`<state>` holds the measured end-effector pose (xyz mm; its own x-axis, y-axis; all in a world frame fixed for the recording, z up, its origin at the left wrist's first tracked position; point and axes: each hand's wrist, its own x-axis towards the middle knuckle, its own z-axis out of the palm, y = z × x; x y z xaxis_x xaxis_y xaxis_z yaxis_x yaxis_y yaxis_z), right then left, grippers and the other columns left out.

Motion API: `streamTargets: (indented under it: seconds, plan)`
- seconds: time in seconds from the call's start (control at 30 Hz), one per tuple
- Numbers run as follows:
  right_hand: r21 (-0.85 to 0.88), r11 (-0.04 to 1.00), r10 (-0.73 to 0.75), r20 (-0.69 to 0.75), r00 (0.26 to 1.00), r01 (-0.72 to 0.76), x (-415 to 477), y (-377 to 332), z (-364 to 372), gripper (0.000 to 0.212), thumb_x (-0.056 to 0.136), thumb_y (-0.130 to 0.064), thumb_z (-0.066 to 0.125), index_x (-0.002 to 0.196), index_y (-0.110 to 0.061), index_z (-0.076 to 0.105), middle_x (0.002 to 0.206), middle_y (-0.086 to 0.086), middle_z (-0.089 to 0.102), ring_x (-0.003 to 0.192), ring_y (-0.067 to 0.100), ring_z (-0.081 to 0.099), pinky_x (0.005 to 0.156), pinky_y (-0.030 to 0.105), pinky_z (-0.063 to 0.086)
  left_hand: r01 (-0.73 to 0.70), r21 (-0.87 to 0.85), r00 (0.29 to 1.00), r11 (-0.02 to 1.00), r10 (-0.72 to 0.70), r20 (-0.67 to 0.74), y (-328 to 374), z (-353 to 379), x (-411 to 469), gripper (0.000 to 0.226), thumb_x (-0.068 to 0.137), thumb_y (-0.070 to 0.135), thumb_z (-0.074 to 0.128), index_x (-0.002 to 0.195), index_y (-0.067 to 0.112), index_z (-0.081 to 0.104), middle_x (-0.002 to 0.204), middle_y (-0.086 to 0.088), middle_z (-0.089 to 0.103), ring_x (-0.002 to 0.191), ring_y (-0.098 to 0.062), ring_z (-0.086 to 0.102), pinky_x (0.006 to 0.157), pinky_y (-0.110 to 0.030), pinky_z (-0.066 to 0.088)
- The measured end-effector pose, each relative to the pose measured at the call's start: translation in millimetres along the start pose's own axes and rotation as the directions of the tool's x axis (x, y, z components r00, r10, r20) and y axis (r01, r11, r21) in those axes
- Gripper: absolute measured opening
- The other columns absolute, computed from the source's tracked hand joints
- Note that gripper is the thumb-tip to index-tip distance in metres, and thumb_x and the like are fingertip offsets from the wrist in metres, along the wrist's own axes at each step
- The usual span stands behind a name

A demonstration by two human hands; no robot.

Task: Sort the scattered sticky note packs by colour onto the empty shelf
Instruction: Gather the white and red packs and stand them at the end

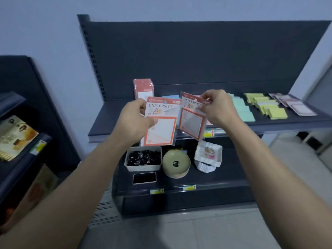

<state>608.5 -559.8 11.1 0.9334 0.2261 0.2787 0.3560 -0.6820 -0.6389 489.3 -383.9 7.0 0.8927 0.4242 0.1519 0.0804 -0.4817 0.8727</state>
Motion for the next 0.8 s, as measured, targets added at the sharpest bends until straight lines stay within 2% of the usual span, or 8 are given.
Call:
streamTargets:
  seconds: [0.07, 0.2, 0.33, 0.5, 0.63, 0.73, 0.8]
  plan:
    - [0.0, 1.0, 0.016, 0.003, 1.0, -0.016, 9.5, 26.5, -17.7, 0.011, 0.084, -0.012, 0.068, 0.083, -0.022, 0.062, 0.096, 0.009, 0.068, 0.089, 0.025, 0.063, 0.074, 0.032, 0.05, 0.007, 0.002, 1.0, 1.0, -0.007, 0.012, 15.2, 31.1, 7.1, 0.022, 0.084, 0.005, 0.067, 0.102, 0.015, 0.059, 0.097, 0.005, 0.067, 0.086, -0.013, 0.066, 0.067, -0.026, 0.055]
    - [-0.015, 0.998, 0.064, -0.004, 0.998, -0.064, 24.2, 78.4, -58.0, 0.006, 0.086, -0.013, 0.066, 0.088, -0.018, 0.064, 0.094, 0.009, 0.066, 0.084, 0.023, 0.059, 0.068, 0.027, 0.041, 0.004, 0.005, 0.997, 1.0, -0.004, 0.076, 42.6, 90.9, 24.2, 0.023, 0.085, 0.004, 0.066, 0.105, 0.012, 0.059, 0.098, 0.002, 0.066, 0.087, -0.016, 0.066, 0.066, -0.027, 0.055]
    - [-0.017, 0.988, 0.155, -0.059, 0.986, -0.156, 40.1, 132.3, -93.5, 0.011, 0.087, -0.01, 0.065, 0.096, -0.014, 0.068, 0.098, 0.011, 0.067, 0.087, 0.024, 0.061, 0.069, 0.027, 0.043, -0.021, -0.002, 0.986, 1.0, 0.021, 0.167, 64.0, 151.3, 47.6, 0.025, 0.084, 0.003, 0.067, 0.107, 0.01, 0.06, 0.1, 0.001, 0.068, 0.089, -0.019, 0.067, 0.078, -0.039, 0.057]
    - [-0.045, 0.964, 0.253, -0.142, 0.957, -0.262, 61.5, 196.1, -127.5, 0.022, 0.09, -0.006, 0.056, 0.105, -0.013, 0.069, 0.106, 0.01, 0.067, 0.096, 0.024, 0.06, 0.075, 0.025, 0.042, -0.068, -0.09, 0.954, 0.994, 0.091, 0.285, 89.8, 226.0, 83.9, 0.026, 0.083, -0.001, 0.065, 0.101, 0.017, 0.058, 0.09, 0.007, 0.065, 0.081, -0.008, 0.064, 0.07, -0.024, 0.054]
    - [-0.072, 0.945, 0.299, -0.205, 0.932, -0.319, 87.3, 244.7, -151.8, 0.028, 0.091, -0.001, 0.05, 0.108, -0.012, 0.068, 0.114, 0.009, 0.066, 0.104, 0.025, 0.059, 0.081, 0.027, 0.044, -0.086, -0.143, 0.91, 0.986, 0.136, 0.391, 112.6, 288.8, 118.9, 0.027, 0.083, -0.002, 0.065, 0.098, 0.019, 0.059, 0.089, 0.008, 0.067, 0.078, -0.004, 0.064, 0.069, -0.025, 0.055]
    - [-0.105, 0.92, 0.342, -0.254, 0.905, -0.377, 114.9, 279.6, -174.4, 0.03, 0.091, 0.001, 0.049, 0.106, -0.017, 0.069, 0.111, 0.01, 0.066, 0.094, 0.025, 0.06, 0.076, 0.029, 0.048, -0.102, -0.147, 0.892, 0.984, 0.156, 0.425, 129.1, 331.8, 152.6, 0.027, 0.082, -0.001, 0.067, 0.1, 0.018, 0.06, 0.094, 0.004, 0.068, 0.082, -0.011, 0.067, 0.074, -0.031, 0.056]
    - [-0.096, 0.905, 0.372, -0.294, 0.88, -0.415, 136.2, 299.8, -191.8, 0.032, 0.09, 0.0, 0.046, 0.102, -0.021, 0.068, 0.109, 0.013, 0.066, 0.091, 0.029, 0.062, 0.076, 0.035, 0.054, -0.12, -0.156, 0.879, 0.981, 0.177, 0.443, 142.4, 358.1, 176.7, 0.027, 0.082, -0.001, 0.067, 0.101, 0.016, 0.06, 0.093, 0.004, 0.067, 0.081, -0.01, 0.066, 0.07, -0.028, 0.055]
